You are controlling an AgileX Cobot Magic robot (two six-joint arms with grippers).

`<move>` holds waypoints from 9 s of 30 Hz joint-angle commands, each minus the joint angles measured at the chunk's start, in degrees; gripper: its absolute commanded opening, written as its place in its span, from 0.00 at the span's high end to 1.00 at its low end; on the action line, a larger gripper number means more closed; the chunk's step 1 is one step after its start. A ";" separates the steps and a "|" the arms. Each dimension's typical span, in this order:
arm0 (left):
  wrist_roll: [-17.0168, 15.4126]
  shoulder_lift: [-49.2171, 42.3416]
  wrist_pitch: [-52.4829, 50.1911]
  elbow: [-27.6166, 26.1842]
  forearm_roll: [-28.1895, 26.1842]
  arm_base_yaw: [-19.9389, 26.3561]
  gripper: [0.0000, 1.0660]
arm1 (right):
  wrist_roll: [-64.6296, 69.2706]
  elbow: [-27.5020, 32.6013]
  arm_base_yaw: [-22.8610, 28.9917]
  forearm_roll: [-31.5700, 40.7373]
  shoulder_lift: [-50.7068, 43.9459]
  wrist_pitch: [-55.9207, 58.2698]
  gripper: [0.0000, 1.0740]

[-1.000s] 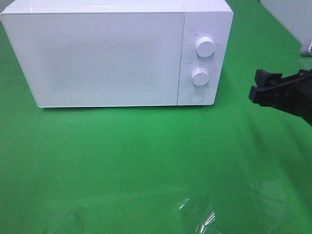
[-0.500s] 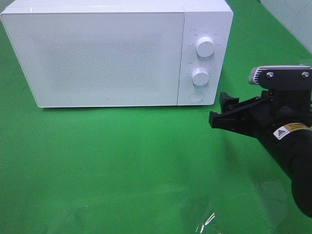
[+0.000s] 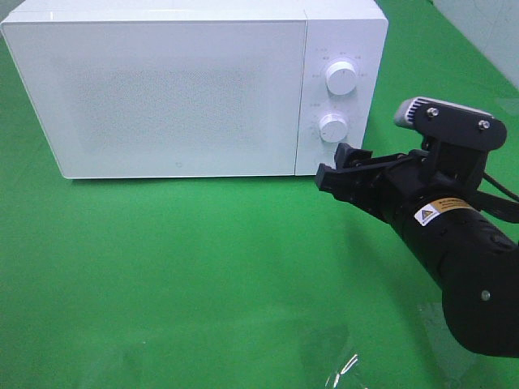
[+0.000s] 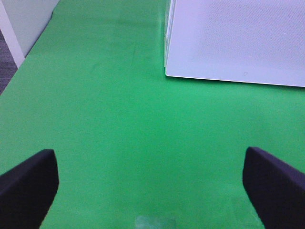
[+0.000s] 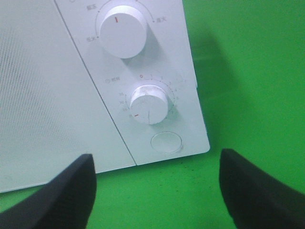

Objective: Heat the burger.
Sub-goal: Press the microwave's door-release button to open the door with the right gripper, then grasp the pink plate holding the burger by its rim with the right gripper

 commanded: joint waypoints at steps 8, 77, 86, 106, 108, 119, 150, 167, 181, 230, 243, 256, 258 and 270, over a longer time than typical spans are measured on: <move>-0.17 -0.92 -0.40 0.17 -0.40 0.17 0.09 | 32.03 -0.40 0.29 0.06 -0.17 0.74 0.52; -0.17 -0.92 -0.40 0.17 -0.40 0.17 0.09 | 75.34 -20.97 -15.41 -12.83 19.14 17.42 1.00; -0.17 -0.92 -0.40 0.17 -0.40 0.17 0.09 | 76.15 -24.06 -16.04 -11.52 21.77 17.36 1.00; -0.17 -0.92 -0.40 0.17 -0.40 0.17 0.09 | 77.46 -28.76 -16.10 -11.63 24.98 8.08 1.00; -0.17 -0.92 -0.40 0.17 -0.40 0.17 0.09 | 77.81 -28.93 -16.10 -11.75 24.98 5.79 1.00; -0.17 -0.92 -0.40 0.17 -0.40 0.17 0.09 | 79.98 -31.57 -16.10 -11.46 24.98 -0.46 1.00; -0.17 -0.92 -0.40 0.17 -0.40 0.17 0.09 | 78.72 -37.93 -17.42 -13.12 27.85 -1.60 1.00; -0.17 -0.92 -0.40 0.17 -0.40 0.17 0.09 | 80.21 -33.00 -17.25 -13.46 23.09 8.42 1.00; -0.17 -0.92 -0.40 0.17 -0.40 0.17 0.09 | 79.93 -24.06 -17.25 -17.93 15.64 22.46 1.00; -0.17 -0.92 -0.40 0.17 -0.40 0.17 0.09 | -1.55 -22.00 -17.25 -32.72 -8.37 90.53 0.96; -0.17 -0.92 -0.40 0.17 -0.40 0.17 0.09 | -29.79 -23.03 -17.25 -42.57 -8.37 96.09 0.93; -0.17 -0.92 -0.40 0.17 -0.40 0.17 0.09 | -49.45 -23.03 -17.25 -54.32 -8.37 87.83 0.88; -0.17 -0.92 -0.40 0.17 -0.40 0.17 0.09 | -49.56 -23.03 -17.25 -56.84 -8.37 85.83 0.85; -0.17 -0.92 -0.40 0.17 -0.40 0.17 0.09 | -49.73 -23.03 -15.76 -63.94 -8.37 76.60 0.27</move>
